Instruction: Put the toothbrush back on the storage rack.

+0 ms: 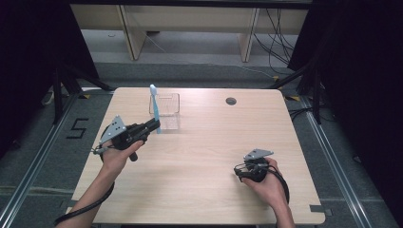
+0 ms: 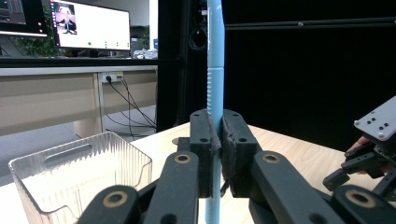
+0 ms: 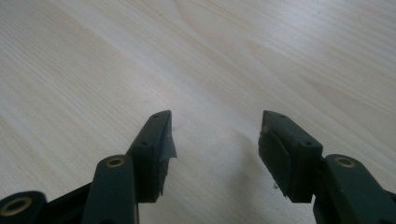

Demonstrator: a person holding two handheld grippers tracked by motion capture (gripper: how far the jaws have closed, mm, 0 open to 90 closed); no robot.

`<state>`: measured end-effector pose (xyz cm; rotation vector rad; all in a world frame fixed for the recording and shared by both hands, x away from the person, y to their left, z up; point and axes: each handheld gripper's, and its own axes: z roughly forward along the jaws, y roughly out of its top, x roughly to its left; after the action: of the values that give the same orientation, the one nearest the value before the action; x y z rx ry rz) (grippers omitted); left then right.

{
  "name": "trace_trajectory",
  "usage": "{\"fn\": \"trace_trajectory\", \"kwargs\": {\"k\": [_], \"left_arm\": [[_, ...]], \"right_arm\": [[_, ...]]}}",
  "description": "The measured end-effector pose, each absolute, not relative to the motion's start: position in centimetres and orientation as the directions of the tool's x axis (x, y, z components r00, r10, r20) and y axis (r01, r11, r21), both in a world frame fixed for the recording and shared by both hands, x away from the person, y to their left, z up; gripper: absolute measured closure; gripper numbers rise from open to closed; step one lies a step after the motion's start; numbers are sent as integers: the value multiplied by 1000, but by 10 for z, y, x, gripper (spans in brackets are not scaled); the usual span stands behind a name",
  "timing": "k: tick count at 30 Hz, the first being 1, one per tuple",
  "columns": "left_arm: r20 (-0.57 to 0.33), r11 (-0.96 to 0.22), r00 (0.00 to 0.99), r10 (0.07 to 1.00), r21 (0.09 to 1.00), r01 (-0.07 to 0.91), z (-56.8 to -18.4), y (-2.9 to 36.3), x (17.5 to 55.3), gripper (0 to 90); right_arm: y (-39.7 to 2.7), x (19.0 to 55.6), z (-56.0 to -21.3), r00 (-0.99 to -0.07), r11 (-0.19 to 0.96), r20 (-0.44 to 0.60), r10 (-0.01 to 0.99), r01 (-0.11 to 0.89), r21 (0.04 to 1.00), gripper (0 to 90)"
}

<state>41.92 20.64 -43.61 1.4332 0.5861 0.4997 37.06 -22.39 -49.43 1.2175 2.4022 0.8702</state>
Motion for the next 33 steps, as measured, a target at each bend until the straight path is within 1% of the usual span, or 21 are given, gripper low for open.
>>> {"fn": "trace_trajectory", "kwargs": {"k": [5,14,19,25,33], "left_arm": [[-84,91,761,643,995,33,-436,207,423,833],[-86,89,753,652,995,37,-433,209,430,833],[-87,95,739,668,995,31,-431,211,433,833],[-99,108,720,687,994,34,-431,213,439,833],[-88,101,703,706,995,23,-430,216,446,833]], "right_arm": [[-225,371,-494,-599,467,-16,801,606,644,451],[-224,371,-494,-594,456,-9,804,608,649,451],[-225,372,-495,-600,466,-25,800,593,657,451],[-225,372,-494,-601,462,-22,799,591,661,451],[-224,371,-494,-596,455,-15,803,595,663,451]]}}
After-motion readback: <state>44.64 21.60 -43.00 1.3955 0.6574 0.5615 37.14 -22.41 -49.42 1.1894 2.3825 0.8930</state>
